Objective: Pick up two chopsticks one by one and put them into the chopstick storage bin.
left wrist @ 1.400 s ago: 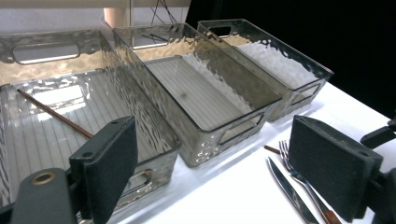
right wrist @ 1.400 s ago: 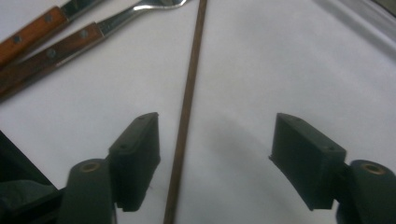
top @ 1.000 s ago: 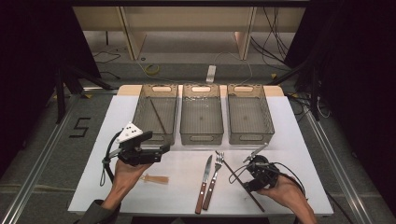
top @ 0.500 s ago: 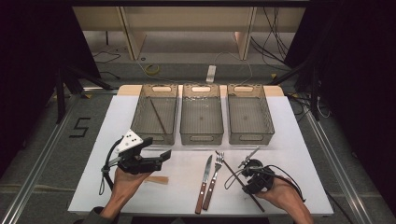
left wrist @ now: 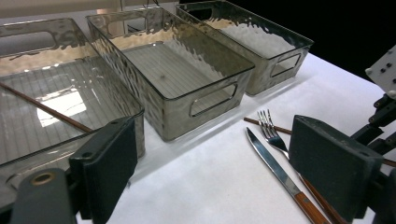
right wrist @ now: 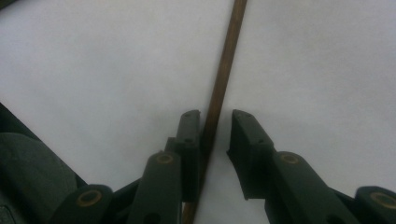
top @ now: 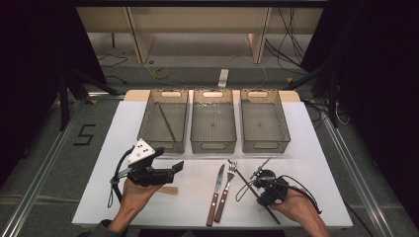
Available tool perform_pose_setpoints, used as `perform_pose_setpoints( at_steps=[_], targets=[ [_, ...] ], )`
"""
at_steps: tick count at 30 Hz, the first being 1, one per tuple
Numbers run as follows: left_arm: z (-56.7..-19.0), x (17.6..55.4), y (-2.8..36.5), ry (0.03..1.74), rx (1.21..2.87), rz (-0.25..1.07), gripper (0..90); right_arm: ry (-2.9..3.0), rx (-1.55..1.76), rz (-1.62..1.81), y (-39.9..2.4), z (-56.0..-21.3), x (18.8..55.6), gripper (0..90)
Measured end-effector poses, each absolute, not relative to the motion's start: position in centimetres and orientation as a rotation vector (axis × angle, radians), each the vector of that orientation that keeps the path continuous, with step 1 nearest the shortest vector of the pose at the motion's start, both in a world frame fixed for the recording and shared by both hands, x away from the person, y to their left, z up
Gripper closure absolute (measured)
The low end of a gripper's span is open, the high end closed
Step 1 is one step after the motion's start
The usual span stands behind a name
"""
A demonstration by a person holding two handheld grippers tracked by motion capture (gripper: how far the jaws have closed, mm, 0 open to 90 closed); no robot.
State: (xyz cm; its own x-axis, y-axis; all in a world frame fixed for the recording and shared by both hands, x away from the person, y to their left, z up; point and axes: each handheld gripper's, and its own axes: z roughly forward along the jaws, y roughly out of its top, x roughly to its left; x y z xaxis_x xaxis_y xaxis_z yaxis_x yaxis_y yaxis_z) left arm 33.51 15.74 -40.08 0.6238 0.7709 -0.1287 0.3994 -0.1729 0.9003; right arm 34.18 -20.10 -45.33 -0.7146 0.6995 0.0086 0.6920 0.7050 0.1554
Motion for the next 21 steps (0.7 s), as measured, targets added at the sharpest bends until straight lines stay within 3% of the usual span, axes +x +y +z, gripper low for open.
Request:
perform_pose_setpoints(
  at_steps=[6, 21],
  targets=[
    [-40.09, 33.51, 15.79, 0.95, 1.787, 0.436, 15.1, 2.841, 1.16, 0.2, -19.97, -45.33, 34.27, 80.2],
    [-40.03, 33.4, 15.59, 0.933, 1.789, 0.43, 15.1, 2.824, 1.271, 0.182, -20.08, -45.3, 34.74, 84.9]
  ],
)
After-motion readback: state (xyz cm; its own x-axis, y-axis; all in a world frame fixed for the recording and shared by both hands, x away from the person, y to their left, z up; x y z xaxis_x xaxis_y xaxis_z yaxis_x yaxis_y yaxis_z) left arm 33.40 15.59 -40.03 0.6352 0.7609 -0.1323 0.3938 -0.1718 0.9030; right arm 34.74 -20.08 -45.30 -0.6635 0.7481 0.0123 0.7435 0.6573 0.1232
